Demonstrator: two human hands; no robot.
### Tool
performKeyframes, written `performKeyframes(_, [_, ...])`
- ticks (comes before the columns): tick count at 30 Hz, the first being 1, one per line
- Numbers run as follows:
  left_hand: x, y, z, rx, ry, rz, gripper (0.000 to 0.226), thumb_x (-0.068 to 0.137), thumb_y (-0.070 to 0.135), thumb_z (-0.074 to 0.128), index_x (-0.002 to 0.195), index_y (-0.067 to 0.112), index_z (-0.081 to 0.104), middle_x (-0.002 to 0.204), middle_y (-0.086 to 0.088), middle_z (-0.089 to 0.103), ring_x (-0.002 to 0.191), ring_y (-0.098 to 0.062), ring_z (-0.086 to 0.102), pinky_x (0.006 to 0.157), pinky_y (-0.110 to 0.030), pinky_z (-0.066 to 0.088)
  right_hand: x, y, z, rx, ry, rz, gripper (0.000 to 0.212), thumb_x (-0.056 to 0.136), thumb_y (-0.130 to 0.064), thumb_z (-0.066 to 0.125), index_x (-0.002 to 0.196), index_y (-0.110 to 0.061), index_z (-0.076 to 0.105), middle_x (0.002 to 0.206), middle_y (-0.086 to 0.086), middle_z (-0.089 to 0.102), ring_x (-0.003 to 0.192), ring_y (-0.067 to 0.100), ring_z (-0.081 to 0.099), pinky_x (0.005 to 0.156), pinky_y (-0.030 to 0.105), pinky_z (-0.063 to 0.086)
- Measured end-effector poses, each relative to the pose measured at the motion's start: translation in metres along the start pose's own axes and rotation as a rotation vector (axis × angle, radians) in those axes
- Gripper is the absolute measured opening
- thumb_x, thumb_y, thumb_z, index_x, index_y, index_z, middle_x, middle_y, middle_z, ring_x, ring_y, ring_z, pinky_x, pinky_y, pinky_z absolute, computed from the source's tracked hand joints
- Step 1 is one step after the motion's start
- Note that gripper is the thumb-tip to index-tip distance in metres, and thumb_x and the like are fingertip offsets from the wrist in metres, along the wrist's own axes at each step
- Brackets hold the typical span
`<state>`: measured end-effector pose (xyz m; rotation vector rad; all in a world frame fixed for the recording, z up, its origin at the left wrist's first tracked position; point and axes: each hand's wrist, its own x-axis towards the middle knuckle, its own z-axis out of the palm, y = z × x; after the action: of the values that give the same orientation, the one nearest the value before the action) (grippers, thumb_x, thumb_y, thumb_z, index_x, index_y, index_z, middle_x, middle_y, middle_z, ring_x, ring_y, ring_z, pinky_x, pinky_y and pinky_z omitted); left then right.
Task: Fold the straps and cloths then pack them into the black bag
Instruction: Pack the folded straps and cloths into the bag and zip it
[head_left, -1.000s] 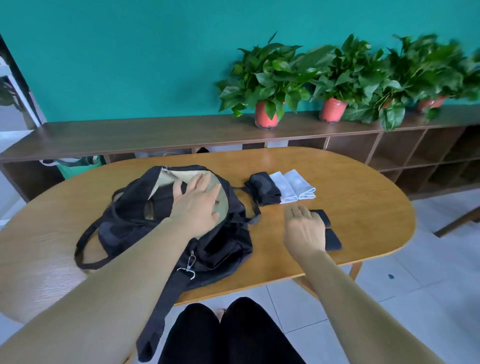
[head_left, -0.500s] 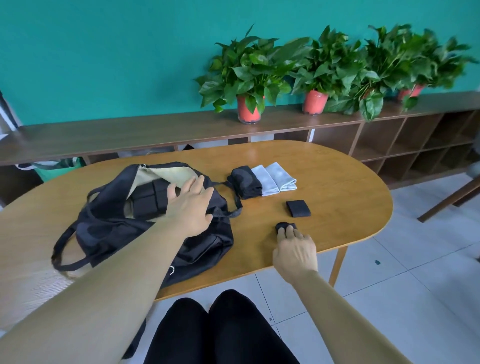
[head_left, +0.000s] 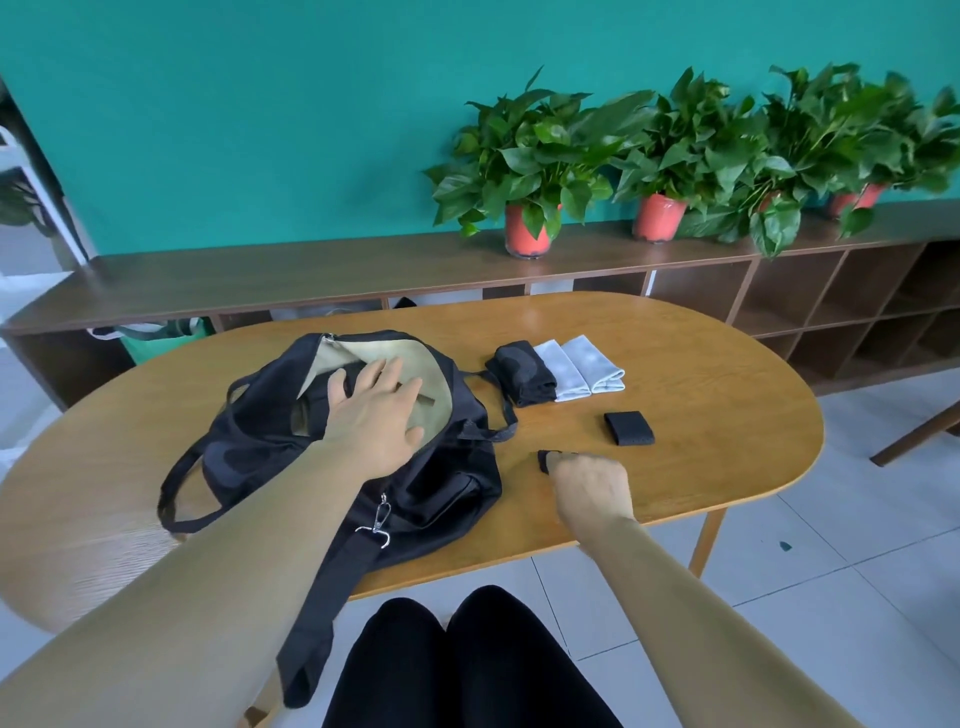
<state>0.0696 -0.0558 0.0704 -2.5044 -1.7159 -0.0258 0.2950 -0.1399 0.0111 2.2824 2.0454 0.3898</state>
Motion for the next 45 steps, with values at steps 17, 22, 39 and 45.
performKeyframes(17, [0.008, -0.124, 0.008, 0.0, -0.007, -0.193, 0.051, 0.094, 0.025, 0.044, 0.144, 0.025, 0.032, 0.16, -0.006, -0.001, 0.147, -0.023, -0.003, 0.114, -0.055, 0.0, 0.106, -0.138, -0.057, 0.124, 0.593, -0.216, 0.028, 0.044, 0.0, 0.063, 0.068, -0.014, 0.058, 0.058, -0.001, 0.055, 0.055, 0.021, 0.055, 0.049, 0.024, 0.023])
performKeyframes(22, [0.014, -0.144, 0.02, -0.007, -0.002, -0.214, 0.059, 0.095, 0.029, 0.044, 0.148, 0.021, 0.021, 0.159, -0.005, 0.005, 0.146, -0.023, 0.004, 0.114, -0.054, 0.002, 0.122, -0.181, -0.058, 0.173, 0.536, -0.304, 0.028, 0.047, 0.002, 0.039, 0.063, -0.014, 0.055, 0.053, -0.002, 0.049, 0.051, 0.017, 0.051, 0.045, 0.024, 0.021])
performKeyframes(39, [0.025, -0.159, 0.044, -0.004, 0.077, -0.223, 0.073, 0.089, 0.033, 0.054, 0.15, 0.017, 0.016, 0.153, -0.003, 0.015, 0.14, -0.022, 0.018, 0.115, -0.051, 0.004, 0.156, -0.244, -0.011, 0.054, 0.139, -0.446, 0.044, 0.088, -0.012, 0.05, 0.132, -0.004, 0.045, 0.13, 0.012, 0.053, 0.123, 0.026, 0.048, 0.088, 0.035, 0.043])
performKeyframes(45, [0.022, -0.159, 0.04, -0.015, 0.066, -0.199, 0.071, 0.092, 0.034, 0.052, 0.15, 0.02, 0.014, 0.156, -0.002, 0.009, 0.142, -0.022, 0.013, 0.114, -0.053, 0.003, 0.157, -0.244, -0.015, 0.016, 0.138, -0.456, 0.044, 0.089, -0.014, 0.048, 0.132, -0.007, 0.043, 0.128, 0.009, 0.053, 0.122, 0.024, 0.047, 0.091, 0.035, 0.035])
